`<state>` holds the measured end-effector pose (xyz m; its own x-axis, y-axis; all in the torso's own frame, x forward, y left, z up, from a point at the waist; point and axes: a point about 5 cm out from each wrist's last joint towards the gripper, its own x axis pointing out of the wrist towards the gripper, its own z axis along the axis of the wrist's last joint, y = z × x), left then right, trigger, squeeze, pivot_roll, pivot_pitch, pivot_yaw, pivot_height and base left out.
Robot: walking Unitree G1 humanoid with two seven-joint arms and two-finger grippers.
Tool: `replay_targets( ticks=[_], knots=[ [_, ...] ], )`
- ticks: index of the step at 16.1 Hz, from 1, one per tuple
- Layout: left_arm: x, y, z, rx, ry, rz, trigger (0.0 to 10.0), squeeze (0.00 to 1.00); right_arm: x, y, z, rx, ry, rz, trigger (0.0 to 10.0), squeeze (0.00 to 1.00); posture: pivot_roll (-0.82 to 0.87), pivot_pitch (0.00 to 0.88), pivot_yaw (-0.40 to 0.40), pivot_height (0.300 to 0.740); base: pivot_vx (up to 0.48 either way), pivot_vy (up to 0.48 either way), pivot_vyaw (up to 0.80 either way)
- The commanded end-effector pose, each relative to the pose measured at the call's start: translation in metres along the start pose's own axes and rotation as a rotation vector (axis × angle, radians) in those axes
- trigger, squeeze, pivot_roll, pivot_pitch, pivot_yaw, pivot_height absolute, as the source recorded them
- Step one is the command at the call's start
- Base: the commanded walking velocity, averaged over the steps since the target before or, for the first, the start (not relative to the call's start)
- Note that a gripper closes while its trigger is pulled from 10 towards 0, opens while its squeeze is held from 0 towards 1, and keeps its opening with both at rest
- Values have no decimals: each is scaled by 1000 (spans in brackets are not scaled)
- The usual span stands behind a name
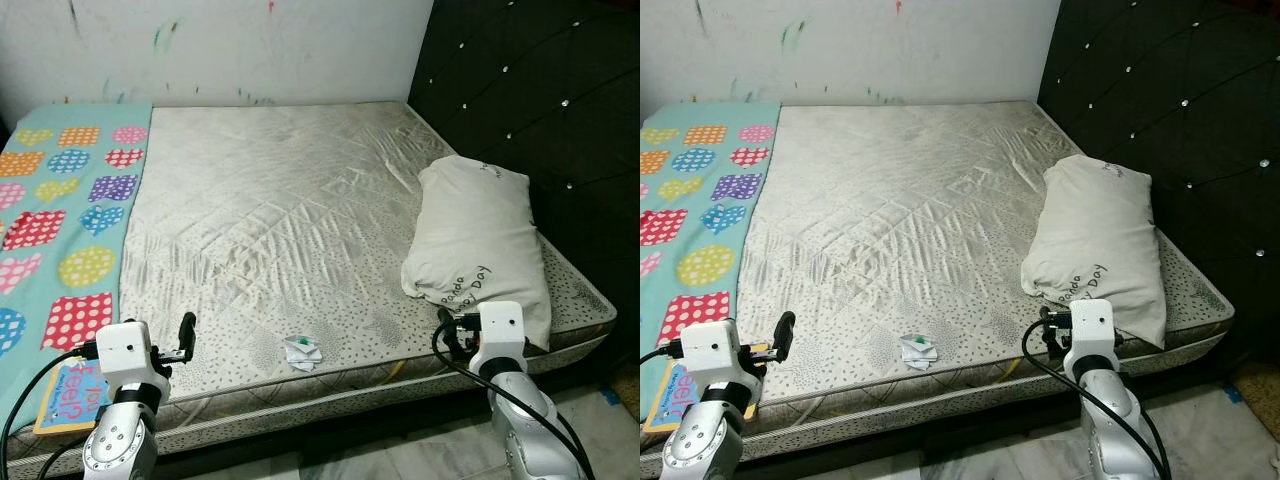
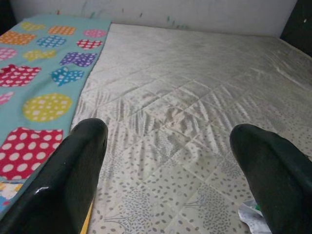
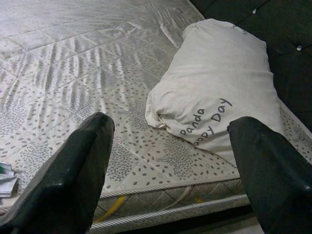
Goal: Clean up the room
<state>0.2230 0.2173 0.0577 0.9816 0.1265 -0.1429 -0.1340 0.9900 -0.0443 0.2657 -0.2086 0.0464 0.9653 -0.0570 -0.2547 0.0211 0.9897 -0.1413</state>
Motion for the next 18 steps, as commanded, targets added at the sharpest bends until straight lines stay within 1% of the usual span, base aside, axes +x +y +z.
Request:
replay_targets(
  ticks=[1, 3, 9, 11, 18],
  knots=[
    [3, -1, 7, 12, -32, -18, 10000, 0, 3, 2, 7, -2, -17, 9, 10000, 0, -37, 0, -65, 740, 0, 0, 0],
    [4, -4, 10, 11, -48, -44, 10000, 0, 5, 5, 9, -5, -26, 19, 10000, 0, -34, 0, -62, 740, 0, 0, 0],
    [5, -8, 9, 8, -44, -56, 10000, 0, 5, 6, 8, -13, -24, 18, 10000, 0, -37, 0, -60, 740, 0, 0, 0],
    [5, -9, 9, 10, -46, -61, 10000, 0, 5, 5, 8, -17, -22, 20, 10000, 0, -39, 0, -61, 740, 127, 0, 0],
    [3, -11, 7, 7, -41, -64, 10000, 0, 5, 5, 8, -18, -19, 24, 10000, 0, -41, 0, -65, 740, 250, 0, 0]
  ],
)
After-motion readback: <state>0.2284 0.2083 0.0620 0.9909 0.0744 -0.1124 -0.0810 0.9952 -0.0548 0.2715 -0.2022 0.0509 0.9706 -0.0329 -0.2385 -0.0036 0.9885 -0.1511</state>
